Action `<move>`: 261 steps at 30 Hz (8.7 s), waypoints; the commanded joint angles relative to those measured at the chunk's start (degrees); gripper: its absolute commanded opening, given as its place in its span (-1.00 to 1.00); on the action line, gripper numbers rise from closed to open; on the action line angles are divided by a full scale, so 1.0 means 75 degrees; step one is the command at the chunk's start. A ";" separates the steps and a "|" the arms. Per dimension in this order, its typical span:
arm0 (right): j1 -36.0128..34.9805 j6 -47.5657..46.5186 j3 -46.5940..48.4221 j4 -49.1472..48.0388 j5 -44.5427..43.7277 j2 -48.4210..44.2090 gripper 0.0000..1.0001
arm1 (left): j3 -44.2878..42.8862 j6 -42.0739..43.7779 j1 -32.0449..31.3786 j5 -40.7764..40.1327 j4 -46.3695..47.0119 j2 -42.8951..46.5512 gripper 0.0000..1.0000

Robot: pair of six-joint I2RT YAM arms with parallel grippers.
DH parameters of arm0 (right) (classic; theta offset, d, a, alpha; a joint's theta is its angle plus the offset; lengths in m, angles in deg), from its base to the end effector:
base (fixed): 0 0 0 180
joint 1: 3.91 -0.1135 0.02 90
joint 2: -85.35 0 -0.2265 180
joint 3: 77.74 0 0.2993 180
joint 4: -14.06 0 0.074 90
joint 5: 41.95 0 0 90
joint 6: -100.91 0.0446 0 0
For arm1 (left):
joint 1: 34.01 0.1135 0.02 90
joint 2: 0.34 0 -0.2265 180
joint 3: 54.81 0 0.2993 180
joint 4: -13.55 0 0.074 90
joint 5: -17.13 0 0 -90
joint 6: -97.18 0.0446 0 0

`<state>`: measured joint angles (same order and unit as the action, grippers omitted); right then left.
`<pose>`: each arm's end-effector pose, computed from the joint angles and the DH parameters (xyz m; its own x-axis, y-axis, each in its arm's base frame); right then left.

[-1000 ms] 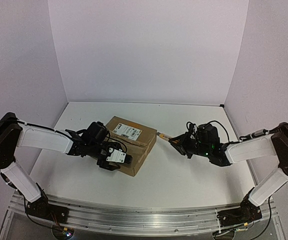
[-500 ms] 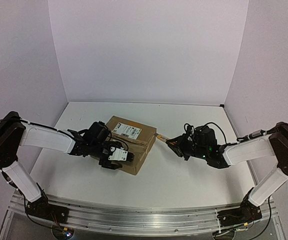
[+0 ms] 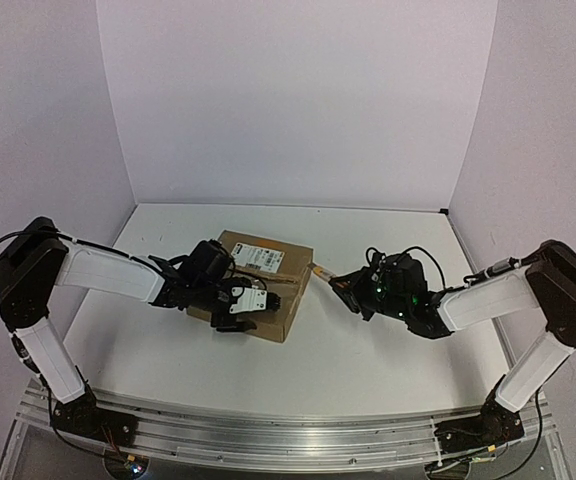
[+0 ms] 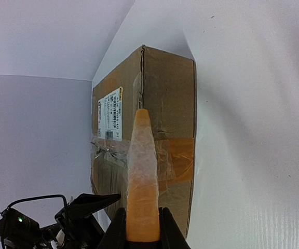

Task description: Unpack the express box

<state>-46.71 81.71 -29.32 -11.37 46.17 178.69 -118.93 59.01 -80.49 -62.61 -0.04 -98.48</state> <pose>0.2629 0.2414 0.0887 -0.7004 0.6378 -0.3204 0.0153 0.4622 0.8867 0.2556 -0.2807 0.0832 0.3117 0.7952 -0.5201 0.8919 -0.0561 0.4487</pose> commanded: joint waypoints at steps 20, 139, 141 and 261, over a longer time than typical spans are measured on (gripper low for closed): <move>-0.1021 -0.0109 0.0160 0.1805 0.2650 -0.0111 -1.00 | -0.0600 -0.1378 0.0224 -0.1297 0.1130 -0.0923 0.34; 0.1663 -0.5556 1.1203 0.7022 0.1745 0.5678 0.96 | -0.3224 0.1572 0.2038 -0.0380 -0.0587 -0.1257 0.81; 0.1662 -0.5537 1.1763 0.6379 0.2168 0.6402 0.96 | -0.3476 0.0970 0.2096 -0.0005 -0.1152 -0.1111 0.79; -0.0846 0.0755 0.8086 0.4664 0.3328 0.3876 -1.00 | 0.1236 -0.0019 0.1815 0.2128 -0.2242 0.4592 0.99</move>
<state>-53.08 85.09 26.78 25.97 72.47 208.77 -115.77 58.15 -62.97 -41.03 -19.11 -66.08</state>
